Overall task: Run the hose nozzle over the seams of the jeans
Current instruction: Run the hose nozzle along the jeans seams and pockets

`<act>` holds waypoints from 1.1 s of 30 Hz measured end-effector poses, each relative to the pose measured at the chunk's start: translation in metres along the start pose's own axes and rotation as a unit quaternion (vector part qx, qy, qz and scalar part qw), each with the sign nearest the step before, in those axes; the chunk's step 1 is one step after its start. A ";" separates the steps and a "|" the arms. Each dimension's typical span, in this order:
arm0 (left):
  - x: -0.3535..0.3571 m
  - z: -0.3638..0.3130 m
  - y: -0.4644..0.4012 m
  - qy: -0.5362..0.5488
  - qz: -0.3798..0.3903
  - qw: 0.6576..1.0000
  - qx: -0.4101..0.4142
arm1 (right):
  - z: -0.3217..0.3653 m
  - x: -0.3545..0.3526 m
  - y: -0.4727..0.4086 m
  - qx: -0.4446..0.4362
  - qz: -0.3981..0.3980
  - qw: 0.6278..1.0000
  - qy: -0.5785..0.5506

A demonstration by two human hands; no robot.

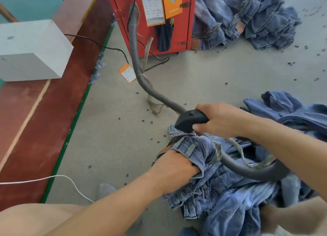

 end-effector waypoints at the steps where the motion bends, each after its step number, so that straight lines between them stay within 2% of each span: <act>1: 0.000 0.008 0.001 0.019 -0.002 0.999 -0.028 | -0.010 -0.010 -0.001 0.017 -0.036 0.999 -0.015; 2: 0.003 0.021 0.002 0.087 0.008 0.993 -0.083 | -0.021 -0.020 -0.001 0.030 -0.061 0.997 -0.042; 3: 0.007 0.036 0.005 0.197 0.026 0.967 -0.160 | -0.032 -0.029 0.001 0.036 -0.074 0.994 -0.078; 4: 0.012 0.051 0.011 0.355 0.041 0.899 -0.255 | -0.042 -0.037 0.005 0.038 -0.084 0.990 -0.111; 5: 0.019 0.066 0.021 0.525 0.029 0.776 -0.348 | -0.050 -0.044 0.010 0.037 -0.094 0.986 -0.134; 6: 0.027 0.078 0.030 0.665 -0.010 0.625 -0.409 | -0.058 -0.049 0.015 0.039 -0.103 0.982 -0.152; 7: 0.033 0.089 0.038 0.764 -0.061 0.479 -0.429 | -0.064 -0.052 0.019 0.045 -0.108 0.979 -0.166; 8: 0.036 0.100 0.046 0.825 -0.107 0.356 -0.425 | -0.070 -0.054 0.022 0.051 -0.110 0.978 -0.171; 9: 0.036 0.111 0.053 0.855 -0.145 0.275 -0.416 | -0.075 -0.054 0.024 0.056 -0.110 0.978 -0.166; 10: 0.036 0.120 0.060 0.868 -0.174 0.224 -0.408 | -0.078 -0.053 0.026 0.060 -0.107 0.981 -0.153; 12: 0.040 0.129 0.070 0.872 -0.191 0.188 -0.410 | -0.081 -0.052 0.027 0.064 -0.103 0.985 -0.122; 16: 0.053 0.129 0.080 0.856 -0.169 0.195 -0.449 | -0.075 -0.052 0.030 0.045 -0.124 0.991 -0.023; 18: 0.060 0.134 0.088 0.818 -0.162 0.218 -0.508 | -0.067 -0.052 0.031 0.029 -0.130 0.991 0.019; 20: 0.071 0.144 0.106 0.730 -0.166 0.262 -0.610 | -0.061 -0.046 0.027 0.018 -0.112 0.993 0.036; 21: 0.075 0.151 0.118 0.668 -0.171 0.307 -0.656 | -0.059 -0.042 0.026 0.015 -0.100 0.994 0.035; 22: 0.073 0.158 0.129 0.582 -0.169 0.375 -0.701 | -0.058 -0.039 0.024 0.013 -0.090 0.995 0.030; 24: 0.061 0.165 0.131 0.407 -0.102 0.558 -0.716 | -0.054 -0.034 0.023 0.006 -0.083 0.996 0.022; 25: 0.060 0.159 0.125 0.374 -0.050 0.601 -0.705 | -0.052 -0.033 0.023 0.001 -0.085 0.996 0.023; 29: 0.094 0.134 0.117 0.271 0.205 0.651 -0.679 | -0.045 -0.021 0.023 -0.012 -0.078 0.996 0.040; 31: 0.099 0.132 0.119 0.224 0.272 0.659 -0.665 | -0.040 -0.011 0.023 -0.022 -0.056 0.997 0.047; 33: 0.101 0.138 0.123 0.222 0.266 0.647 -0.679 | -0.036 0.000 0.023 -0.032 -0.034 0.998 0.052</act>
Point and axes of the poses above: each hand's wrist, its own y-axis away from the middle knuckle, its own x-axis out of the palm, z = x × y, the point moved 8 cm from there along -y, towards the middle knuckle, and after that the axes turned 3 degrees about y, right-handed, at the moved point
